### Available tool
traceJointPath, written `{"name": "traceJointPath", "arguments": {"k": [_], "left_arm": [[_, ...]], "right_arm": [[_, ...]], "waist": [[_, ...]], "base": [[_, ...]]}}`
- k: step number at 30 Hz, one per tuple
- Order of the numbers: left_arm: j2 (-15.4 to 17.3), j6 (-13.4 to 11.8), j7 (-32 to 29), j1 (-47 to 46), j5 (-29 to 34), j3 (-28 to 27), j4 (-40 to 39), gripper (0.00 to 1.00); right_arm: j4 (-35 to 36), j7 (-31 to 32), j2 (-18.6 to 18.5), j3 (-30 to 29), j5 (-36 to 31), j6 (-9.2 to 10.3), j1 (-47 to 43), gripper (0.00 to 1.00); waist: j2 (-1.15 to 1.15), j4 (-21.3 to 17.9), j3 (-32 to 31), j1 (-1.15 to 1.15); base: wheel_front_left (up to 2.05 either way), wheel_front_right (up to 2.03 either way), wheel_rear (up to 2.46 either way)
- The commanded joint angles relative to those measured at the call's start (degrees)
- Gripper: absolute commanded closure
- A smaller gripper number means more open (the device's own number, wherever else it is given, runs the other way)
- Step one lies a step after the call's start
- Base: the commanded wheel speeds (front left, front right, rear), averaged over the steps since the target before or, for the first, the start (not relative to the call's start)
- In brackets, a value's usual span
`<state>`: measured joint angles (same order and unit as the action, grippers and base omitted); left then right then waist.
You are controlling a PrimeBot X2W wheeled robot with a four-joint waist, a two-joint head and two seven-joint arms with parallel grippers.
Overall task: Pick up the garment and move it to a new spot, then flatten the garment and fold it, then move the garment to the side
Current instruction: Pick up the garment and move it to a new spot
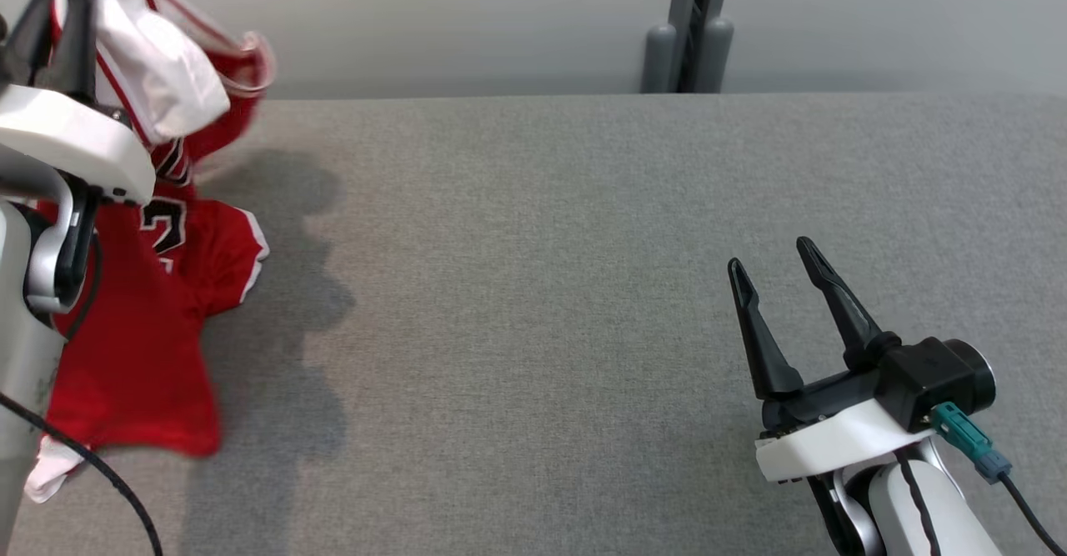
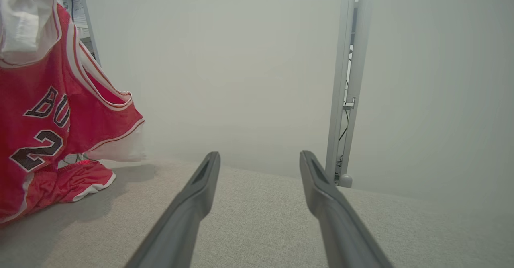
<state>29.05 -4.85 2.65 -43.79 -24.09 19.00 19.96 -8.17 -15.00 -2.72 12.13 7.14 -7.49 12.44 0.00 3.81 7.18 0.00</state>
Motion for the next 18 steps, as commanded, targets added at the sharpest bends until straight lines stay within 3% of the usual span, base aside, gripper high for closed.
{"name": "traceJointPath", "arguments": {"k": [1, 4, 10, 18], "left_arm": [[-0.5, -0.6, 2.0, 0.6, 0.0, -0.6, -1.1, 1.0], [-1.7, -1.9, 6.2, 0.9, -0.6, -1.9, -3.2, 1.0], [-4.4, -1.9, 10.8, 2.0, -1.7, -2.8, -7.7, 1.0], [-10.1, -1.4, 12.5, 5.7, -1.8, -2.9, -16.0, 1.0]], "right_arm": [[0.2, -0.3, -0.4, -0.2, 0.3, 0.0, -0.5, 0.0], [0.4, -0.3, -0.4, -0.7, -0.3, 0.0, -1.2, 0.0], [0.9, -0.3, -0.4, -2.0, -0.6, 0.0, -1.5, 0.0], [1.1, -0.3, -0.4, -3.4, -1.4, 0.0, -1.4, 0.0]], "waist": [[0.0, 0.7, -0.9, 0.0], [0.0, 1.2, -1.6, 0.0], [0.0, 1.1, -2.5, 0.0], [0.0, -1.3, -3.1, 0.0]], "base": [[0.0, 0.0, 0.0], [0.0, 0.0, 0.0], [0.0, 0.0, 0.0], [0.0, 0.0, 0.0]]}}
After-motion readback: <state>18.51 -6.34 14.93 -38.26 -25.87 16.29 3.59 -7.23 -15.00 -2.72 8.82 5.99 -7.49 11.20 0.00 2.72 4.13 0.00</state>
